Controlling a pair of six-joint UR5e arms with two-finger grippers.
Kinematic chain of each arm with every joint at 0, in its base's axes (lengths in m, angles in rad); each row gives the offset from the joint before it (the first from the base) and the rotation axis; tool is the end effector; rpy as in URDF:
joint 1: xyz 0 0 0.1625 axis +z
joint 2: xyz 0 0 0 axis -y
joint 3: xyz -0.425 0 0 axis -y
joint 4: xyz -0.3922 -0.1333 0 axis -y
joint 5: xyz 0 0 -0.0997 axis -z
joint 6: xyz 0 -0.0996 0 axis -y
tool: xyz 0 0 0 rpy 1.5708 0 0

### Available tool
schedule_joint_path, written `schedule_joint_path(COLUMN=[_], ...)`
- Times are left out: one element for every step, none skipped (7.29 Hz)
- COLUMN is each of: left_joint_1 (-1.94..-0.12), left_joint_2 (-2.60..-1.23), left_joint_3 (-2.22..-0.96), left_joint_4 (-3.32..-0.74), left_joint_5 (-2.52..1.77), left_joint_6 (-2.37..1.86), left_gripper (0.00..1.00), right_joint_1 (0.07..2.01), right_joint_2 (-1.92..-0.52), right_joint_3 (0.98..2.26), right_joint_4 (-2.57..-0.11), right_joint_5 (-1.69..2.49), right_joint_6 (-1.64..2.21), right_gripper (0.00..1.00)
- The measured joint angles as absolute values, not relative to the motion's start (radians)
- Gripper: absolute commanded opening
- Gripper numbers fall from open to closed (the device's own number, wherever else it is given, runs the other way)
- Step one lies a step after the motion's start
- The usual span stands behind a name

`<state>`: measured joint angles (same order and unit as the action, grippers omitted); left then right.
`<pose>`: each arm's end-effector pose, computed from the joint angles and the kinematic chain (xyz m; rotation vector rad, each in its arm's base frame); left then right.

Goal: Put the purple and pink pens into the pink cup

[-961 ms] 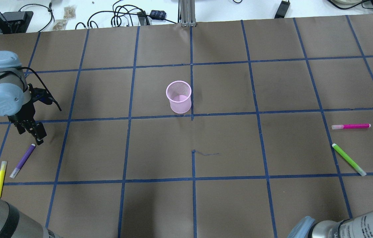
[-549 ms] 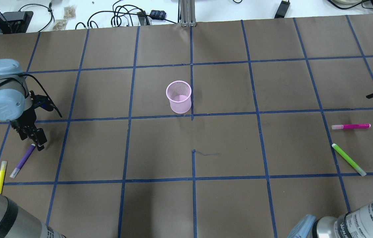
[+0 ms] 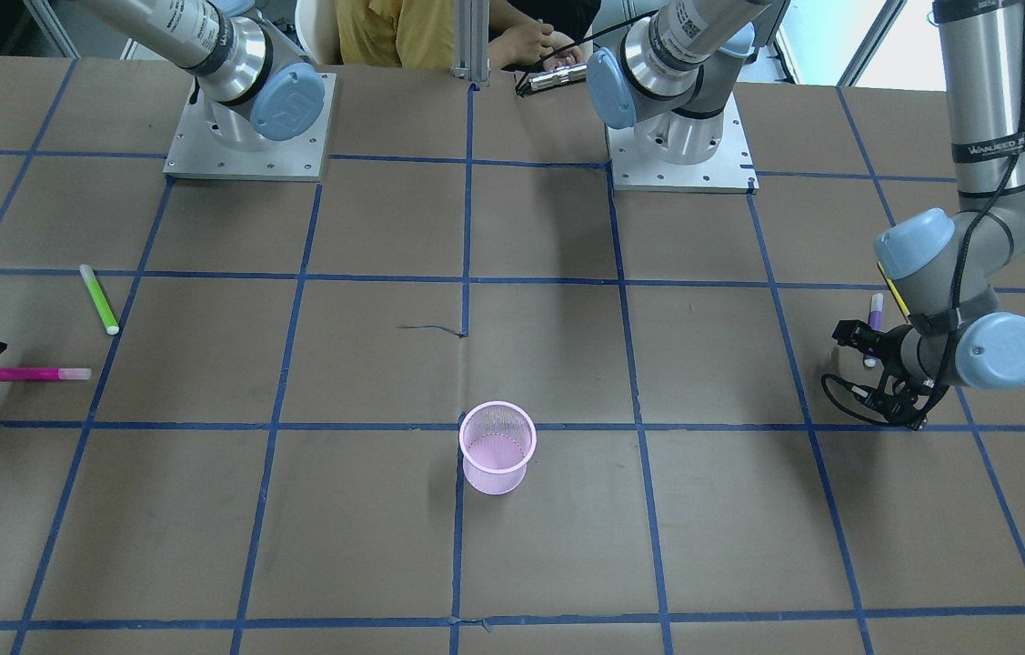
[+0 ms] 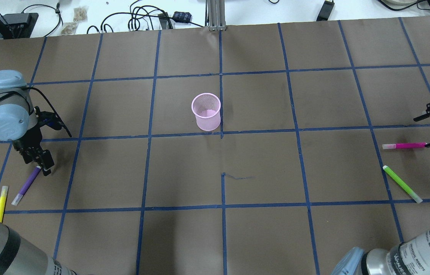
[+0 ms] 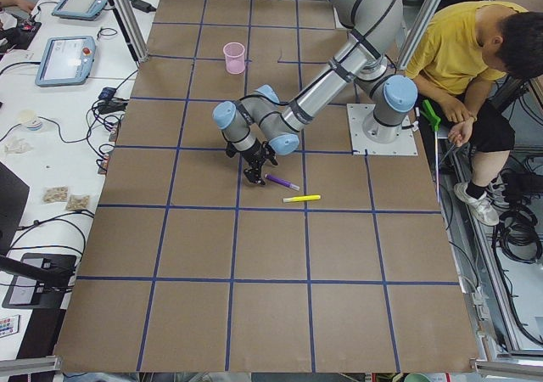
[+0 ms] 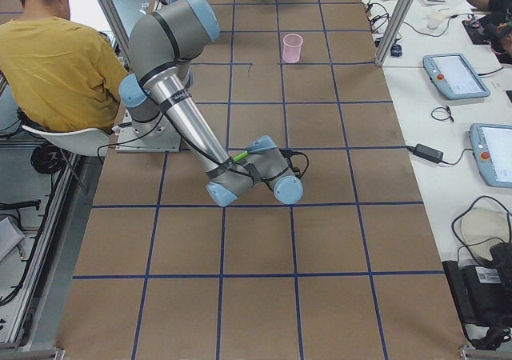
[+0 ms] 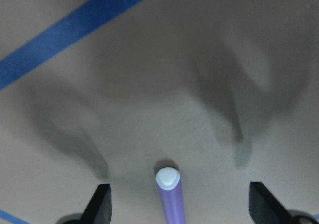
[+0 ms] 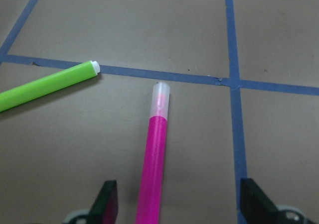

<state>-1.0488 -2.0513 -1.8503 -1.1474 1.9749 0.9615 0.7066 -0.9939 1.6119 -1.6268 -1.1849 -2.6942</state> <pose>0.1899 -0.5190 0.1498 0.7479 2.8745 0.7827 -0.3353 -0.5108 0.1603 -1.9688 1.6995 -0.6514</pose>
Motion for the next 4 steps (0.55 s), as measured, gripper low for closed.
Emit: schedule_joint_path(left_joint_1=[-1.043, -1.041, -1.042, -1.043], left_joint_2=[-2.052, -2.052, -2.051, -2.050], left_joint_3=[-1.851, -1.850, -1.850, -1.849], left_joint_4=[-1.147, -1.147, -1.147, -1.146], left_joint_5=[1.974, 1.973, 1.972, 1.970], left_joint_6=[0.959, 0.954, 0.950, 0.948], left_gripper=[0.72, 0.52, 0.22, 0.00], right_joint_1=[0.707, 0.706, 0.706, 0.706], right_joint_2=[-0.985, -0.977, -0.973, -0.972], right_joint_3=[1.616, 1.618, 1.619, 1.620], right_joint_4=[-1.631, -1.632, -1.631, -1.630], right_joint_5=[-1.191, -1.193, -1.194, -1.195], right_joint_6=[-2.724, -2.748, -2.761, -2.765], right_gripper=[0.77, 0.61, 0.40, 0.27])
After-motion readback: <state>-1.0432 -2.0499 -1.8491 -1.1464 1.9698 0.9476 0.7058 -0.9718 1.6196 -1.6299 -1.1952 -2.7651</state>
